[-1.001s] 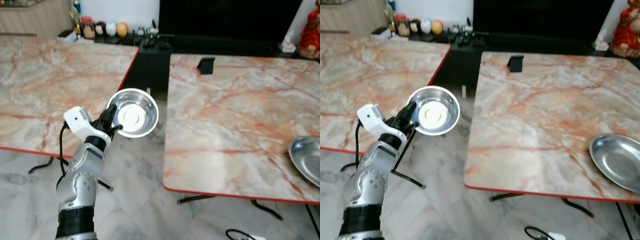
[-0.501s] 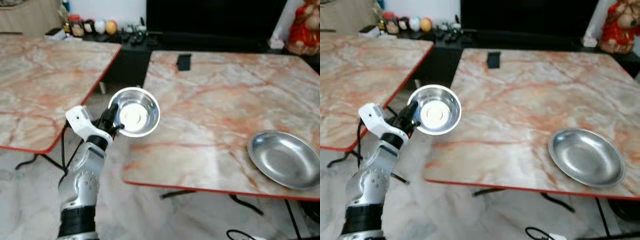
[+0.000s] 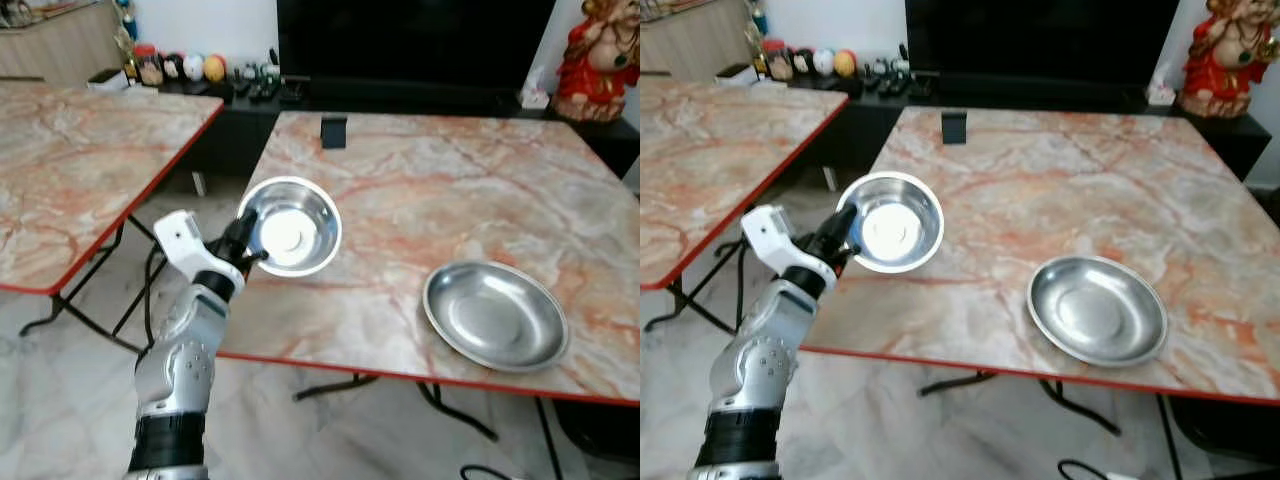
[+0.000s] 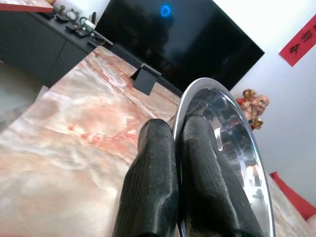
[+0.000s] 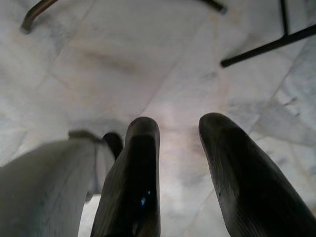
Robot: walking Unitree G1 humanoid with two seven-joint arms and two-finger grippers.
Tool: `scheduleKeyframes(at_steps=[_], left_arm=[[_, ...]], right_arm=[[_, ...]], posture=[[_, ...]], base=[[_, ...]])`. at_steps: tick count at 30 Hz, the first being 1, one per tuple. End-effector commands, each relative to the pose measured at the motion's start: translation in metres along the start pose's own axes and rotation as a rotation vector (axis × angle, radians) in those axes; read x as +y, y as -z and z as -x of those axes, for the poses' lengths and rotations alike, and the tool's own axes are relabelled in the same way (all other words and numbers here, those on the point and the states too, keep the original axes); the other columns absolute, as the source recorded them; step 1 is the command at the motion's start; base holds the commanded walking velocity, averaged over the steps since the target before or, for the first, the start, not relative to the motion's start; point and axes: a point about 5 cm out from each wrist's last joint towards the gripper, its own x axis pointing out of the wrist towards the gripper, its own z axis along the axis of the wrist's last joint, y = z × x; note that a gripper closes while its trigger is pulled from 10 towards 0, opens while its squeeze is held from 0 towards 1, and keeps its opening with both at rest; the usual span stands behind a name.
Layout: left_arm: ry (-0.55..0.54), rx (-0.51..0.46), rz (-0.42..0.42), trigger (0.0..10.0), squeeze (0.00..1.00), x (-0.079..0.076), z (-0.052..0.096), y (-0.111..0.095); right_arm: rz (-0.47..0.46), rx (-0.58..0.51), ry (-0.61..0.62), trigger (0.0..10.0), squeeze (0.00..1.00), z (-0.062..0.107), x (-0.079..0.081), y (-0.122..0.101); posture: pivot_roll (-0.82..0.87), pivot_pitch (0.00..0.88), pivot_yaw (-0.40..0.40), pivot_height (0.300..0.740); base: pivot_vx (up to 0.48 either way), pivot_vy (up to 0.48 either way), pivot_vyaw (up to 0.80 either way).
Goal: Setting the table
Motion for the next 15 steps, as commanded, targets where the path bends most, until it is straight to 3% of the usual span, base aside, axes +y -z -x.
scheduleKeyframes(at_steps=[1, 11, 15], left_arm=[[-0.010, -0.013, -0.023, 10.0, 0.00, 0.0029, 0.0004, -0.0042], [0.000, -0.011, -0.028, 10.0, 0.00, 0.0021, 0.0004, -0.0034], [0.015, 0.004, -0.055, 10.0, 0.00, 0.0028, 0.0009, -0.0037]], right_arm=[[-0.003, 0.000, -0.001, 10.0, 0.00, 0.0001, 0.0008, 0.0010], [-0.001, 0.002, 0.011, 10.0, 0.00, 0.0008, -0.0005, 0.0029], [0.001, 0.010, 0.007, 10.0, 0.00, 0.0010, -0.0007, 0.0043]], posture=[[0.08, 0.000, -0.048, 0.715], [0.08, 0.000, -0.053, 0.715], [0.08, 0.000, -0.050, 0.715]], base=[[0.000, -0.319, 0.00], [0.000, -0.316, 0.00], [0.000, -0.317, -0.66]])
